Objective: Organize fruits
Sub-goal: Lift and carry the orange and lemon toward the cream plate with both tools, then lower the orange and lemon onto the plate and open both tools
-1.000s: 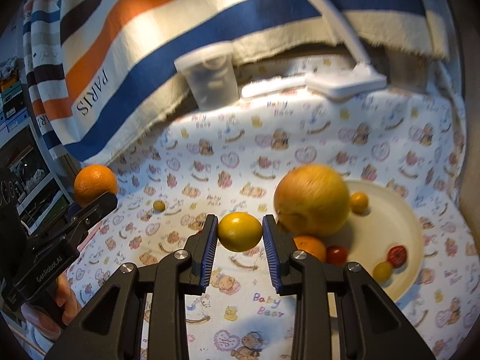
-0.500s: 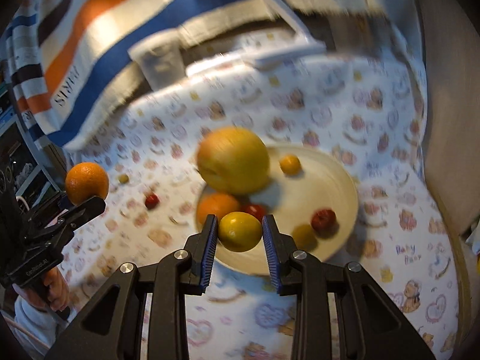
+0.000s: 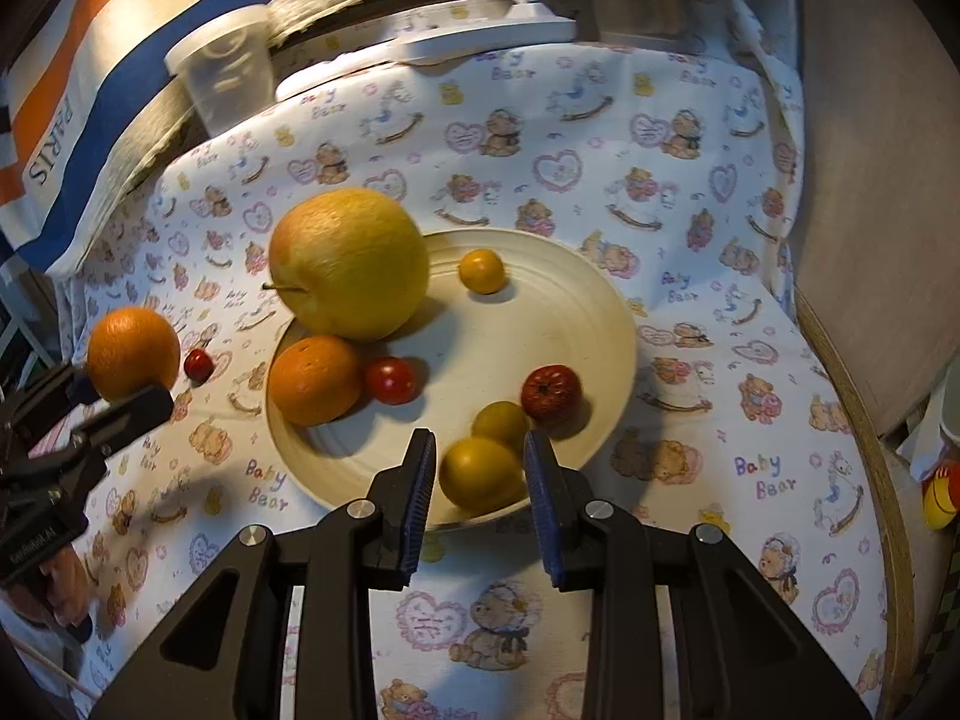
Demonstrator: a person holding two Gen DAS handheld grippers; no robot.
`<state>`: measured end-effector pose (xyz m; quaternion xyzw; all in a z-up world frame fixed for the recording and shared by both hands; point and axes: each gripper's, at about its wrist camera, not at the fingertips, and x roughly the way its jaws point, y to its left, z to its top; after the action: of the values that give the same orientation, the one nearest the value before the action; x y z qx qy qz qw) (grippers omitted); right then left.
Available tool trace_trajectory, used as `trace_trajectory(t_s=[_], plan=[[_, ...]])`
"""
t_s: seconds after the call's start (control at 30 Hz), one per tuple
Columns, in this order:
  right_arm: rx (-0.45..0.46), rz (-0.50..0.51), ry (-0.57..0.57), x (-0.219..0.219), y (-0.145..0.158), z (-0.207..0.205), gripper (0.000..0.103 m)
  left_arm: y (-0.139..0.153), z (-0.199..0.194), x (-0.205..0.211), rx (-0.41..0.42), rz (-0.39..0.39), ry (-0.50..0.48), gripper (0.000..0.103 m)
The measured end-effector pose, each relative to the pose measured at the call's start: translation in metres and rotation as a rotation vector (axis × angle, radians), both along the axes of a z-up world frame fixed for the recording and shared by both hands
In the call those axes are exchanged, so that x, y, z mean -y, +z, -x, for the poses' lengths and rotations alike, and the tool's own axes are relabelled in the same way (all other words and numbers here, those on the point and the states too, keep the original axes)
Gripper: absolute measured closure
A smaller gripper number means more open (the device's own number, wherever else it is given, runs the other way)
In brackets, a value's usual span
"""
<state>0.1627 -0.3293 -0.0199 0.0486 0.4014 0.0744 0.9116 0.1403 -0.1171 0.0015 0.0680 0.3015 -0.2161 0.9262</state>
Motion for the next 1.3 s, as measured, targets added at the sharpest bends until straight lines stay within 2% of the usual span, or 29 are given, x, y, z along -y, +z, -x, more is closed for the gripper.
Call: trace_trajectory(t_s=[0.13,0.37,0.53,0.7,0.97,1.23,1.3], plan=[[0.019,0.04,-0.061,0.008,0.001,-0.004,0.071,-0.006,-0.004,0.015,-0.015,-0.02,-0.019,0.059],[0.047,-0.03,-0.101,0.027,0.009,0.0,0.071,-0.007,-0.007,0.042,-0.032,-0.042,-0.082,0.059],[0.052,-0.109,-0.126,0.04,0.012,0.004,0.071,-0.019,-0.007,0.062,-0.053,-0.057,-0.117,0.059],[0.055,-0.108,-0.125,0.04,0.013,0.005,0.071,-0.025,-0.009,0.077,-0.037,-0.101,-0.12,0.058],[0.068,-0.133,-0.141,0.046,0.016,0.009,0.071,-0.029,-0.008,0.085,-0.027,-0.143,-0.128,0.057],[0.061,-0.127,-0.146,0.045,0.013,0.007,0.071,-0.028,-0.008,0.08,-0.026,-0.128,-0.117,0.053],[0.066,-0.129,-0.151,0.046,0.014,0.008,0.071,-0.027,-0.006,0.078,-0.019,-0.125,-0.112,0.049]])
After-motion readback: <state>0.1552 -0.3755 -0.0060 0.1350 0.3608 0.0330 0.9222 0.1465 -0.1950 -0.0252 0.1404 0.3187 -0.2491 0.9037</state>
